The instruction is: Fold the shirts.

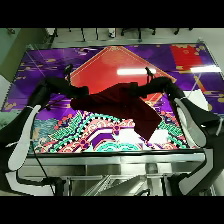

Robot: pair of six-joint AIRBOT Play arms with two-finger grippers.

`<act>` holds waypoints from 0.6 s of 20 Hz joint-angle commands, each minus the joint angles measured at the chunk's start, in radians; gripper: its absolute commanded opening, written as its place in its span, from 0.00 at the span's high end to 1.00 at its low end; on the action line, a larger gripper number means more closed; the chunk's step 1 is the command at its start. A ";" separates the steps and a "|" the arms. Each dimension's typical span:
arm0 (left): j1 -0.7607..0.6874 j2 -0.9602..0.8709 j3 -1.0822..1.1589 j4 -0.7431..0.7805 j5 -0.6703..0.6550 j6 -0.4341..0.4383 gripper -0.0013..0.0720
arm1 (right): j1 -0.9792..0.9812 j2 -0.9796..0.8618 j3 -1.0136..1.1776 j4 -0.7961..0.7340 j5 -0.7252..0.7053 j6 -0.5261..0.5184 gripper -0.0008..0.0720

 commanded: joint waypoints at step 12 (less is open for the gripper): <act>0.286 0.777 0.623 0.010 0.050 -0.140 0.97 | -0.460 0.951 0.480 -0.050 -0.140 -0.128 0.96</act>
